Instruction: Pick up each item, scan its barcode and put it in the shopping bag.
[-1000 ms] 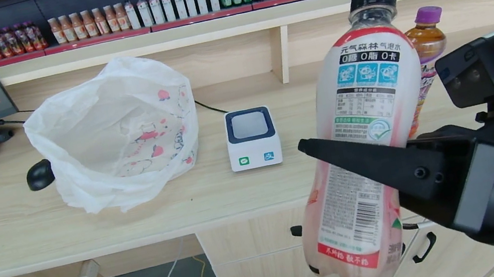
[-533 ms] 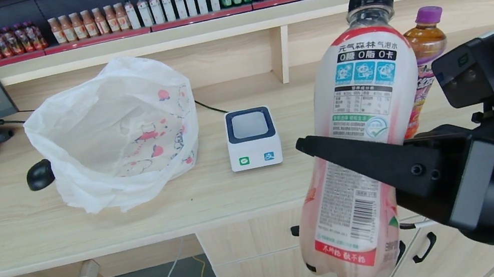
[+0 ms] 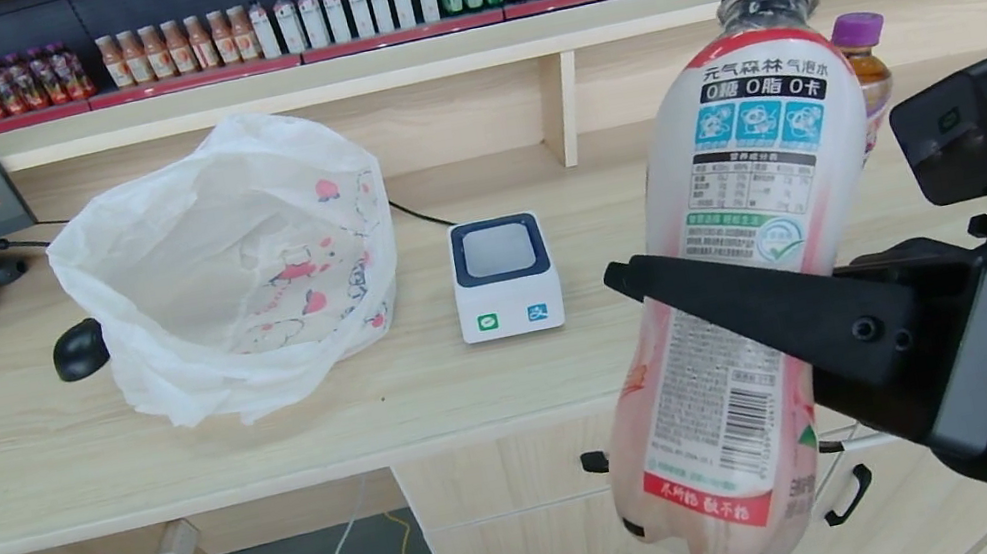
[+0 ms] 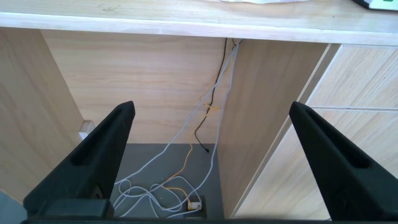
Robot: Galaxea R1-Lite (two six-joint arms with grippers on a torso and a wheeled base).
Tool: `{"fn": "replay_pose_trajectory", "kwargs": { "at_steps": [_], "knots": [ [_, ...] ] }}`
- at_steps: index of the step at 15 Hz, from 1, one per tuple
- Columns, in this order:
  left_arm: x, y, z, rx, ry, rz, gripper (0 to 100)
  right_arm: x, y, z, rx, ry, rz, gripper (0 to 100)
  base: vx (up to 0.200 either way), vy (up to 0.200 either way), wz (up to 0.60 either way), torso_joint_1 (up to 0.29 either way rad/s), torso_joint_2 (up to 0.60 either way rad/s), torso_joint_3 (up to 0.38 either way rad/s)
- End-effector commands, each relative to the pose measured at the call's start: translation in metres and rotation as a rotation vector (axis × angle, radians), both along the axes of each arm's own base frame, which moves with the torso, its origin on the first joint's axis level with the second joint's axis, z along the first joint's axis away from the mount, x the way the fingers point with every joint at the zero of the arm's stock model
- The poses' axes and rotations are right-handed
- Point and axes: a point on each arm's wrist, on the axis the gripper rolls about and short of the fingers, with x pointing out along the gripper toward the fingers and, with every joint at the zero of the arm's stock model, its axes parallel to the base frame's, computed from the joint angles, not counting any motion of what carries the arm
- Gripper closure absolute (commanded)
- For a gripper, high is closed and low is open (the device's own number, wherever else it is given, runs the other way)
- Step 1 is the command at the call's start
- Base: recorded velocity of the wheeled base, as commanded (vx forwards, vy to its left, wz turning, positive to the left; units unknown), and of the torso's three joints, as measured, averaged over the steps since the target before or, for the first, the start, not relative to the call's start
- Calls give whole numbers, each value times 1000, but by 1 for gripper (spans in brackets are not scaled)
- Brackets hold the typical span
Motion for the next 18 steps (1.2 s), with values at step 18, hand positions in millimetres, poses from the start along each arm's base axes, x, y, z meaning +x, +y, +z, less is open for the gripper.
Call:
{"fn": "replay_pose_trajectory", "kwargs": {
  "at_steps": [18],
  "knots": [
    [0, 0, 0, 0, -1, 0, 0, 3, -12, -10, -88, -119, -286, 100, 0, 0, 0, 0, 0, 0]
  ]
}}
